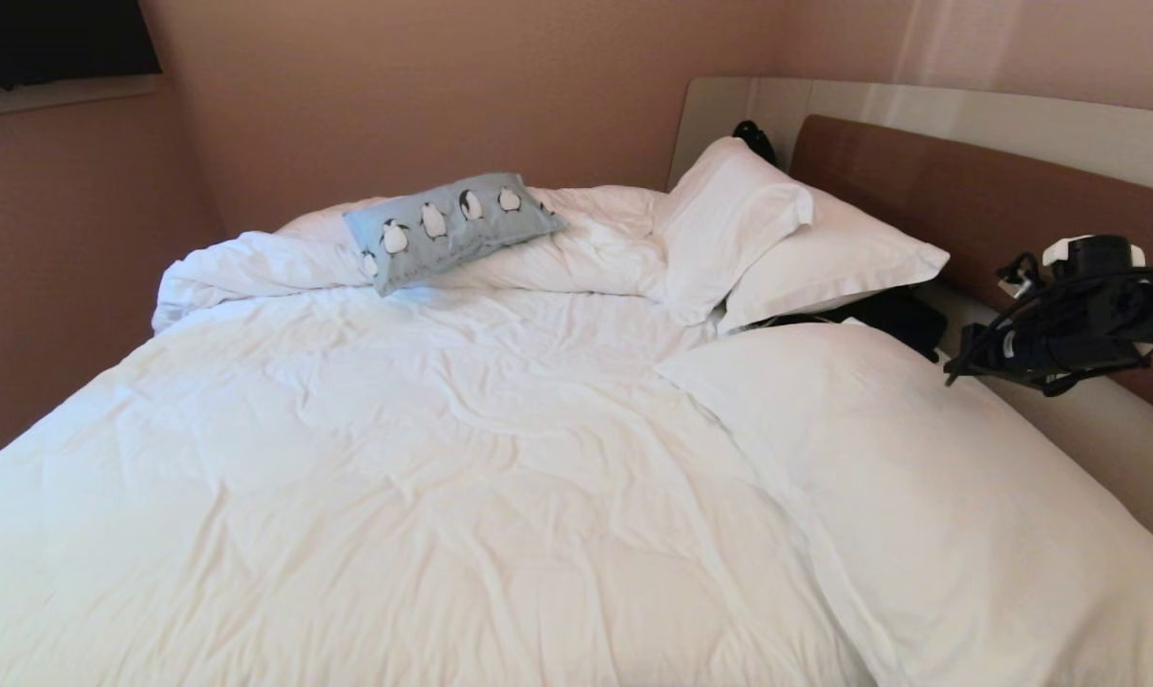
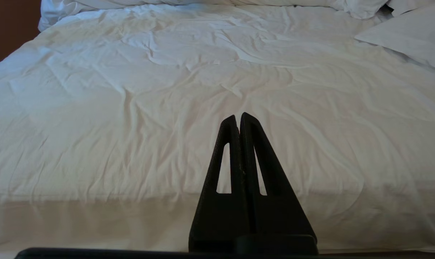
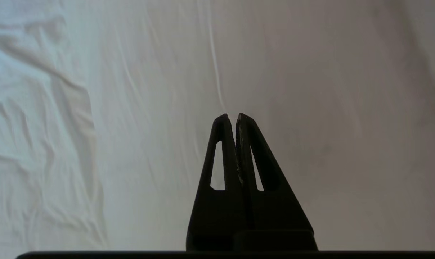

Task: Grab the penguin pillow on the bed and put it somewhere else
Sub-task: Place the pillow at the bedside

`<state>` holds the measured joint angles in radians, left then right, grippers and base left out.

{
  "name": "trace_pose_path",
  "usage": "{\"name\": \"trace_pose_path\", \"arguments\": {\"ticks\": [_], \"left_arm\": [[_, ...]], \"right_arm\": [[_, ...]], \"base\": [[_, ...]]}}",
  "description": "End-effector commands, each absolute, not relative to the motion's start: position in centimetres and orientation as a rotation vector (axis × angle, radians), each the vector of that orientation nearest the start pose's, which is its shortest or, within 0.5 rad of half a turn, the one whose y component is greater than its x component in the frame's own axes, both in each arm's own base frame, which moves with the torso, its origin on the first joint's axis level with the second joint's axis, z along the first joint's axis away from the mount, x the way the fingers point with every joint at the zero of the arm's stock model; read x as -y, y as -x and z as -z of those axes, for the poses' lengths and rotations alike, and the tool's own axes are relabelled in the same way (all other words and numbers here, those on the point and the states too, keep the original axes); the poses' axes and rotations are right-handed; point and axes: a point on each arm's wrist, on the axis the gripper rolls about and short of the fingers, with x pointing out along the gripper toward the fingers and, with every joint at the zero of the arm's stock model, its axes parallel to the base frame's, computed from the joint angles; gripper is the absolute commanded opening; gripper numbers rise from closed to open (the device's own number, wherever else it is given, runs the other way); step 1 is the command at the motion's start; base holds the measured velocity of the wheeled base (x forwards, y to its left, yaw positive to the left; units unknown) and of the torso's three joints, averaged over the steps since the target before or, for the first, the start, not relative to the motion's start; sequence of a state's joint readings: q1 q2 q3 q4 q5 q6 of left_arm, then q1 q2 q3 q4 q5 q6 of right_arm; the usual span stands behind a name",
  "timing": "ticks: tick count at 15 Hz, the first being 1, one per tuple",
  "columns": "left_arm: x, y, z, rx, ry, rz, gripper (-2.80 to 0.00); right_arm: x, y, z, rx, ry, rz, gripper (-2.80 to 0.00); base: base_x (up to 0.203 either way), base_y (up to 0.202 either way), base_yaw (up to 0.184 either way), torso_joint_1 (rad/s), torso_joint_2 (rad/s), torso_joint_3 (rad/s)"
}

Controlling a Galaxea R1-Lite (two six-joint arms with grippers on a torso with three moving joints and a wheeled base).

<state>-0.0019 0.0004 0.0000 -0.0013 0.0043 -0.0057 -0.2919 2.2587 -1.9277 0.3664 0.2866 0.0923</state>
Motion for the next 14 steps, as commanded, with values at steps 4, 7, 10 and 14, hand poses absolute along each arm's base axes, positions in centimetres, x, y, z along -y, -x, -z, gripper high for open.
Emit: {"name": "trace_pose_path", "arguments": {"ticks": [4,7,10,14], "left_arm": [[0.0,2.3,-7.6,0.001,0.006,-0.003,-2.8],[0.0,2.3,-7.6,0.0,0.006,-0.003,-2.8],[0.0,2.3,-7.6,0.001,0.006,-0.003,-2.8],[0.0,2.3,-7.6,0.0,0.006,-0.003,-2.8]], "right_arm": [[12.2,-42.8,-16.4,-0.857,-0.34,0.043,0.0],[12.2,-42.7,-16.6,-0.851,-0.333,0.049,0.0],[12.4,-42.8,-16.4,-0.847,-0.327,0.067,0.0],[13.9,-43.0,-16.4,-0.795,-0.321,0.105,0.0]], "base": [[0.0,0.0,0.0,0.0,0.0,0.0],[0.0,0.0,0.0,0.0,0.0,0.0],[0.0,0.0,0.0,0.0,0.0,0.0],[0.0,0.0,0.0,0.0,0.0,0.0]]}}
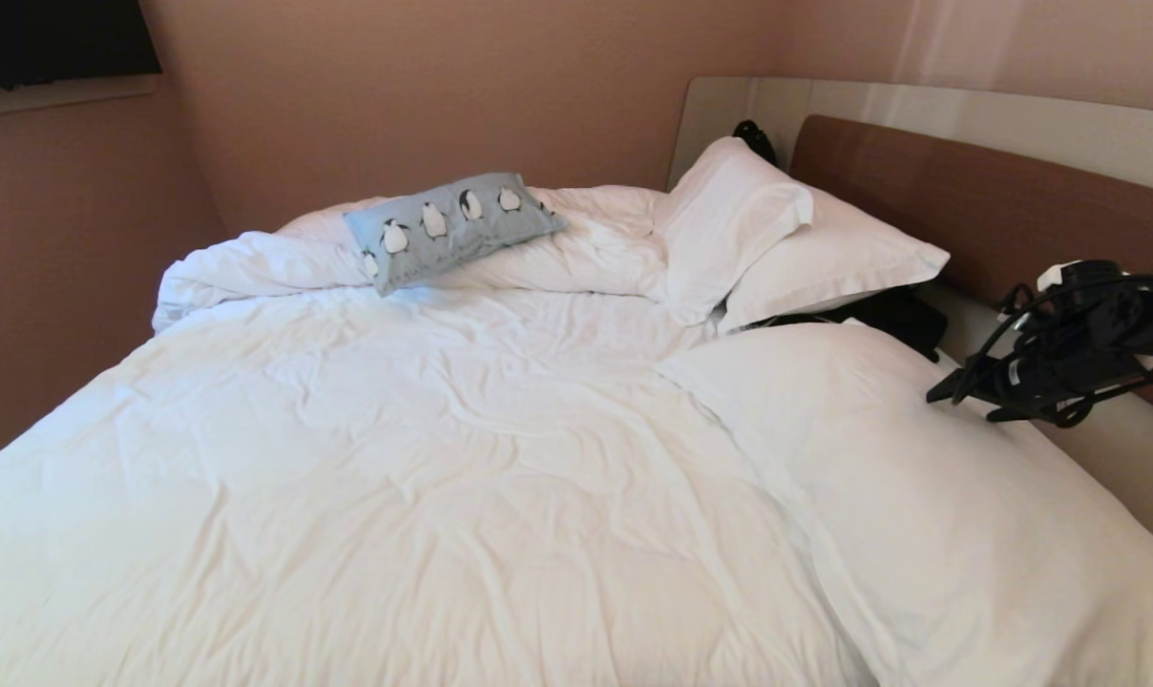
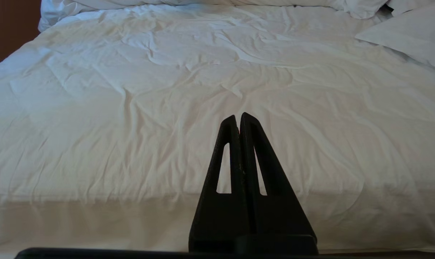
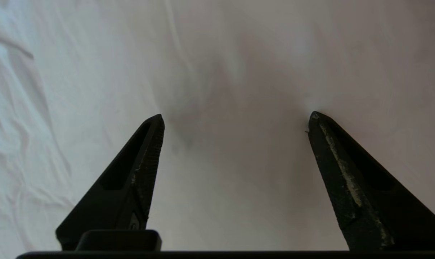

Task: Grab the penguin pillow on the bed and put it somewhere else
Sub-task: Place the pillow at the bedside

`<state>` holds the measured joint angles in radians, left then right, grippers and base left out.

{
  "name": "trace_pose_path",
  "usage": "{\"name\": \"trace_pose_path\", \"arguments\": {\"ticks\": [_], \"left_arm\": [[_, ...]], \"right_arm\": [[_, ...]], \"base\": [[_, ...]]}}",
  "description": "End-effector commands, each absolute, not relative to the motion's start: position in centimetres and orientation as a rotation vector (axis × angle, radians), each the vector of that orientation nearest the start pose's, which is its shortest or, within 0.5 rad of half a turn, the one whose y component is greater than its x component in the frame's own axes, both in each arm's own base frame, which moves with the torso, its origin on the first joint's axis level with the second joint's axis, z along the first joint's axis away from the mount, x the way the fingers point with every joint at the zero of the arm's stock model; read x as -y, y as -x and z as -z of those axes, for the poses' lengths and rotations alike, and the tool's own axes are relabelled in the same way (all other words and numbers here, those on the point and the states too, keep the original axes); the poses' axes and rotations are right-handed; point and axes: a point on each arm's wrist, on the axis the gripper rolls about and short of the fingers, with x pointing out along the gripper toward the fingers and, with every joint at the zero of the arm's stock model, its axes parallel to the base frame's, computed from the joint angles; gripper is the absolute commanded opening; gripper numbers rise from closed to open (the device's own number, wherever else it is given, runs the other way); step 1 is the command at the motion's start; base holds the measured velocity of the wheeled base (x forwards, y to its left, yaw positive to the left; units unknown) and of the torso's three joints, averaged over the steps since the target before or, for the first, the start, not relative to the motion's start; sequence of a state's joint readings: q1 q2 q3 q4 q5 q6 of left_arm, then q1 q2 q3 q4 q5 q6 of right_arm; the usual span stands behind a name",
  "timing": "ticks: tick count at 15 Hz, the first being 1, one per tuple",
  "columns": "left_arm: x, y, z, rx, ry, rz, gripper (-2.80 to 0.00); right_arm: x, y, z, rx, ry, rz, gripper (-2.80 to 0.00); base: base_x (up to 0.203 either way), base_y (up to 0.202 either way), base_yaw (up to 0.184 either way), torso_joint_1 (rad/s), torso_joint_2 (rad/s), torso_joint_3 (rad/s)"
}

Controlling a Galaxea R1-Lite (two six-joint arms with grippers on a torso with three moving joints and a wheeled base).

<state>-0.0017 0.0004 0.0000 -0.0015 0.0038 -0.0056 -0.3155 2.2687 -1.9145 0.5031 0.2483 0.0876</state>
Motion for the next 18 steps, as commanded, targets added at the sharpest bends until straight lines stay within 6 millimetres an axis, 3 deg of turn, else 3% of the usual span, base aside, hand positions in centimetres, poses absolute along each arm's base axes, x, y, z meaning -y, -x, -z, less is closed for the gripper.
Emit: {"name": "trace_pose_path", "arguments": {"ticks": [1,7,15,18], "left_arm": [[0.0,2.3,-7.6,0.001,0.006,-0.003,-2.8],[0.0,2.3,-7.6,0.0,0.006,-0.003,-2.8],[0.0,2.3,-7.6,0.002,0.006,-0.003,-2.8],[0.0,2.3,-7.6,0.002,0.006,-0.003,-2.8]], "right_arm": [[14.4,-43.0,-16.5,-0.774,-0.322,0.111,0.0],[14.8,-43.2,-14.1,-0.781,-0.298,0.051,0.0],[14.4,-43.5,-7.2,-1.013,-0.24,-0.126,0.0],[14.3,-43.6,-6.7,-1.058,-0.229,-0.126,0.0]], "base": [[0.0,0.0,0.0,0.0,0.0,0.0],[0.0,0.0,0.0,0.0,0.0,0.0],[0.0,0.0,0.0,0.0,0.0,0.0],[0.0,0.0,0.0,0.0,0.0,0.0]]}}
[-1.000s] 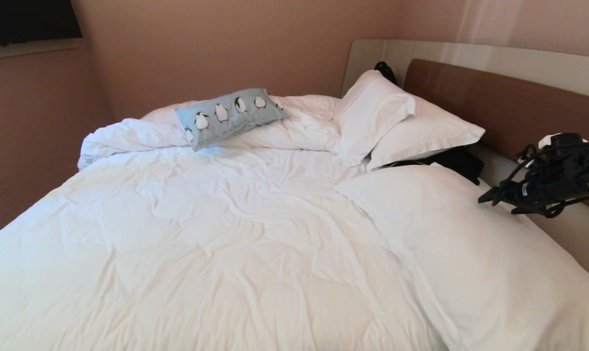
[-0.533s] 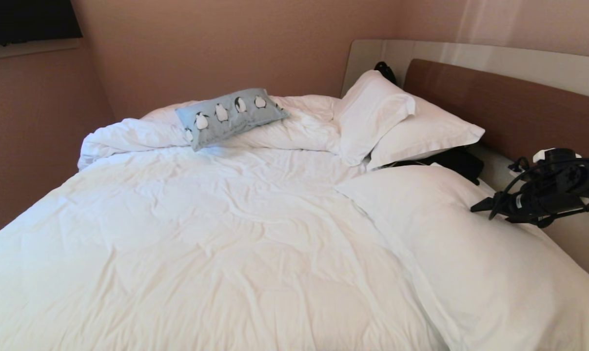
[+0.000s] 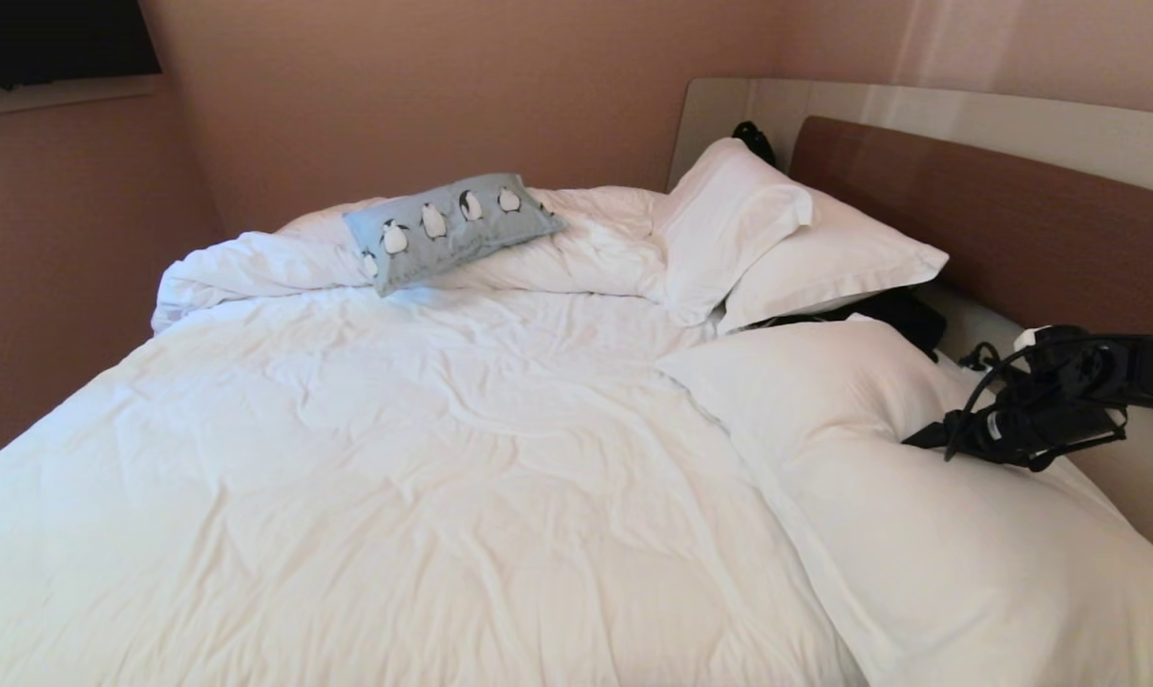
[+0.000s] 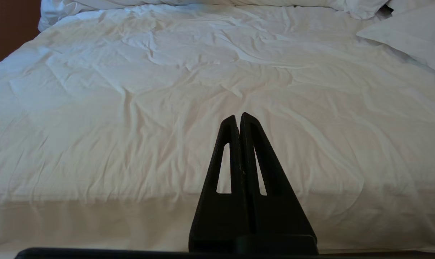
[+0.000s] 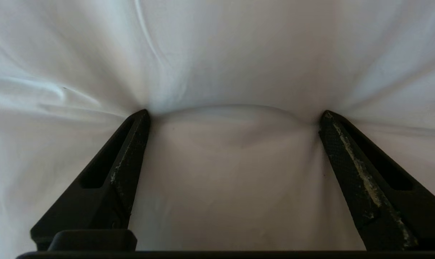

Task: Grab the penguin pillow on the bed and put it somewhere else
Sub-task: Place the pillow at the bedside

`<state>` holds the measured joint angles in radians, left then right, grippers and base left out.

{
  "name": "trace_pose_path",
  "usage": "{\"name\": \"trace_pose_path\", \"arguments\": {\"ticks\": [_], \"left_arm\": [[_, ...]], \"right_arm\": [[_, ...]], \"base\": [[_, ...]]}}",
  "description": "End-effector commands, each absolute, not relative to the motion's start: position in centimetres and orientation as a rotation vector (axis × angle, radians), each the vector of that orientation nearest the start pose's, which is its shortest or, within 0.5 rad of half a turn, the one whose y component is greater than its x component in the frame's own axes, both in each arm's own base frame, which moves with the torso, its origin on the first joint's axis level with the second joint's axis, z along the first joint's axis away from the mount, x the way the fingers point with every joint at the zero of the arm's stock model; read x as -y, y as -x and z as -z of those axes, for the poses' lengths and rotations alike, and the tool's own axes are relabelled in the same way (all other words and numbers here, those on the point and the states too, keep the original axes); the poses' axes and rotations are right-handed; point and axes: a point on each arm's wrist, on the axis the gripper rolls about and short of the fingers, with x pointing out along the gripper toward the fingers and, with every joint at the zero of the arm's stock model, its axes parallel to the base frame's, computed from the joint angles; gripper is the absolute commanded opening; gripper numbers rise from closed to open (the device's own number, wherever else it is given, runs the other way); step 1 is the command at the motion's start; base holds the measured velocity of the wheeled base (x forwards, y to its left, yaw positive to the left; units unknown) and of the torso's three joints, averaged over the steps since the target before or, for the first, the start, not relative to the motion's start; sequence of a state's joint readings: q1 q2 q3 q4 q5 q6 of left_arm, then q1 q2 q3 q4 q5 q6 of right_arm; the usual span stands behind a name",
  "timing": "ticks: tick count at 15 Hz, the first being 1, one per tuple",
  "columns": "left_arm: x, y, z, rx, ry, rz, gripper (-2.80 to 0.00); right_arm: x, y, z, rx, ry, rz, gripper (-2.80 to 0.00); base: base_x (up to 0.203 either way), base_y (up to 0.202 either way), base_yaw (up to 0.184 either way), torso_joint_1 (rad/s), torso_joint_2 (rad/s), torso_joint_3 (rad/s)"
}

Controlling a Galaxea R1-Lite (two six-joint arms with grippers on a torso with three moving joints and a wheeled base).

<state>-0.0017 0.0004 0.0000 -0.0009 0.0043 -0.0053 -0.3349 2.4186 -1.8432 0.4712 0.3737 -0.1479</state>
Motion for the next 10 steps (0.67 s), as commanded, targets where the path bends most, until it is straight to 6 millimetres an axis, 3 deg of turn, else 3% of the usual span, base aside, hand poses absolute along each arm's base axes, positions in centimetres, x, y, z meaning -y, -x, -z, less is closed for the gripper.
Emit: {"name": "trace_pose_path", "arguments": {"ticks": [1,10], "left_arm": [[0.0,2.3,-7.6,0.001,0.006,-0.003,-2.8],[0.0,2.3,-7.6,0.0,0.006,-0.003,-2.8]], "right_arm": [[14.2,-43.6,-6.6,-1.063,-0.227,-0.126,0.0],[12.9,-44.2,-5.5,-1.124,-0.145,-0.05,0.0]], "base": [[0.0,0.0,0.0,0.0,0.0,0.0],[0.0,0.0,0.0,0.0,0.0,0.0]]}}
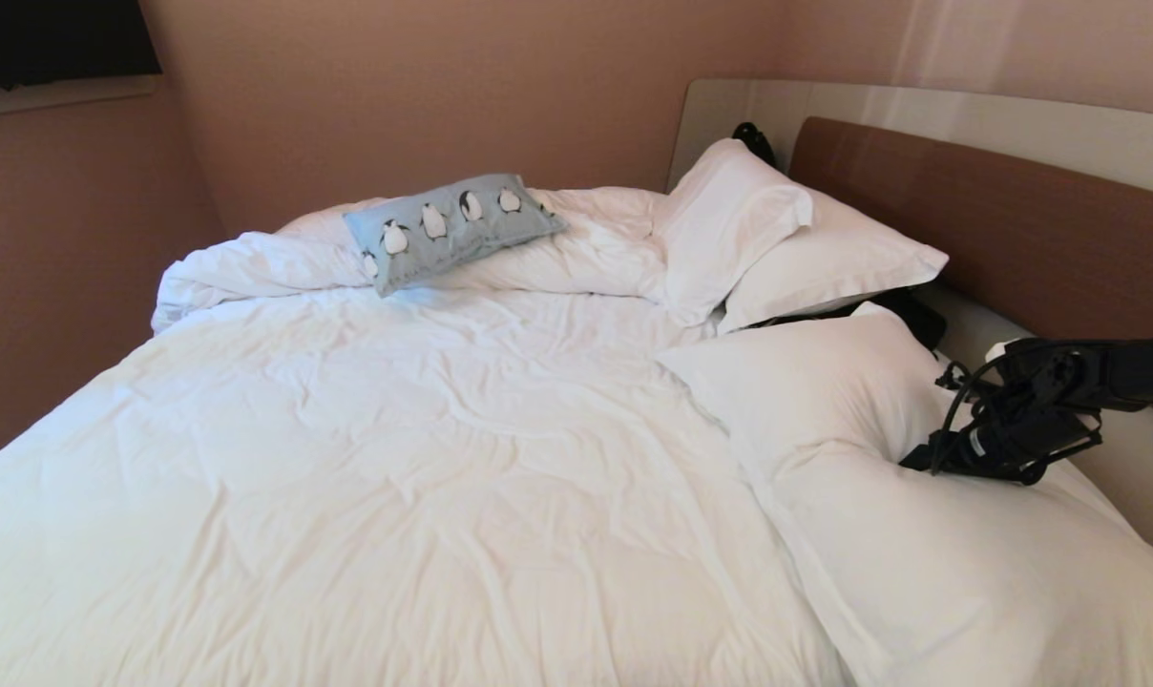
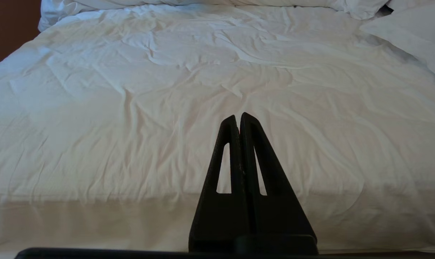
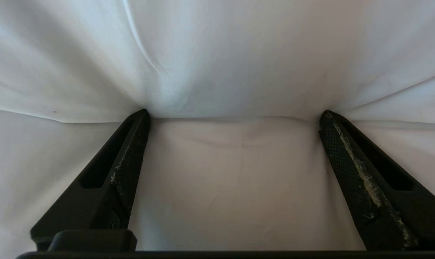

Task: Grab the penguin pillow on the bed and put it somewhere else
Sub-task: Place the pillow at the bedside

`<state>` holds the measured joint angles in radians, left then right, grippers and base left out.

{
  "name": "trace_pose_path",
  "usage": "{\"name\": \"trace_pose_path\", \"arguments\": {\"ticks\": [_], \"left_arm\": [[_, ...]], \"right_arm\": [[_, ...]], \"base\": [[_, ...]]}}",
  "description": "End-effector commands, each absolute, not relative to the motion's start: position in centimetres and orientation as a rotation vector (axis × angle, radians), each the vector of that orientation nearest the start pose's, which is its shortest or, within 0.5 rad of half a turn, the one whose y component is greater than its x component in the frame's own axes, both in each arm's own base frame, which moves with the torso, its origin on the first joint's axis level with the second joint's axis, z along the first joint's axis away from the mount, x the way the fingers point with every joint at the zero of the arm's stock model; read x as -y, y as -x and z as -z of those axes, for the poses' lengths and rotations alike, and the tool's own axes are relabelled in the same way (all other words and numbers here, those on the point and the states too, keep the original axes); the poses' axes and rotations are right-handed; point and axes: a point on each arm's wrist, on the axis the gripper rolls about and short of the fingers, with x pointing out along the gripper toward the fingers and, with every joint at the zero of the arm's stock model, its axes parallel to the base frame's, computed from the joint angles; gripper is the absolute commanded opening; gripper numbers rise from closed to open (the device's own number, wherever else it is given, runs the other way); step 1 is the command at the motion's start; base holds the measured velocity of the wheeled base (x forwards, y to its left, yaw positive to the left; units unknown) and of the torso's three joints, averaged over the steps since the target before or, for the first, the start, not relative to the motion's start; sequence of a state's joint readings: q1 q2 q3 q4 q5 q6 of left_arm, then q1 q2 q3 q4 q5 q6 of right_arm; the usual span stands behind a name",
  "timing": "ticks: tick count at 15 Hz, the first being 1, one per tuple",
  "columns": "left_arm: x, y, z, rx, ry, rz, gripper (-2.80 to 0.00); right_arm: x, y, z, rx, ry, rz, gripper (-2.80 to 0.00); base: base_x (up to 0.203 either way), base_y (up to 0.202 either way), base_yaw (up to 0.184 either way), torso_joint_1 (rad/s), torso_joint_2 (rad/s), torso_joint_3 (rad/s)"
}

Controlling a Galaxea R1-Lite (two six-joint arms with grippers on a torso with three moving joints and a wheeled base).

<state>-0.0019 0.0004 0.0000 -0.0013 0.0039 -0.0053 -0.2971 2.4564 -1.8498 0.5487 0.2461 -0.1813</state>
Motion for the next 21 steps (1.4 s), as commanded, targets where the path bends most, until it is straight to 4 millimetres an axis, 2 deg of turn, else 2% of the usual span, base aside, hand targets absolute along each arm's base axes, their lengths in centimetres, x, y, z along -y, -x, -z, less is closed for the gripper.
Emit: {"name": "trace_pose_path", "arguments": {"ticks": [1,11,12,17,21], "left_arm": [[0.0,2.3,-7.6,0.0,0.006,-0.003,-2.8],[0.0,2.3,-7.6,0.0,0.006,-0.003,-2.8],[0.0,2.3,-7.6,0.002,0.006,-0.003,-2.8],[0.0,2.3,-7.6,0.002,0.006,-0.003,-2.8],[0.0,2.3,-7.6,0.0,0.006,-0.003,-2.8]], "right_arm": [[12.8,-44.2,-5.5,-1.126,-0.137,-0.047,0.0],[12.4,-44.3,-5.1,-1.146,-0.114,-0.018,0.0],[12.4,-44.3,-5.2,-1.143,-0.113,-0.017,-2.8],[12.4,-44.4,-5.3,-1.136,-0.12,-0.017,-2.8],[12.4,-44.2,-6.3,-1.113,-0.126,-0.017,-2.8]], "base": [[0.0,0.0,0.0,0.0,0.0,0.0],[0.0,0.0,0.0,0.0,0.0,0.0],[0.0,0.0,0.0,0.0,0.0,0.0],[0.0,0.0,0.0,0.0,0.0,0.0],[0.0,0.0,0.0,0.0,0.0,0.0]]}}
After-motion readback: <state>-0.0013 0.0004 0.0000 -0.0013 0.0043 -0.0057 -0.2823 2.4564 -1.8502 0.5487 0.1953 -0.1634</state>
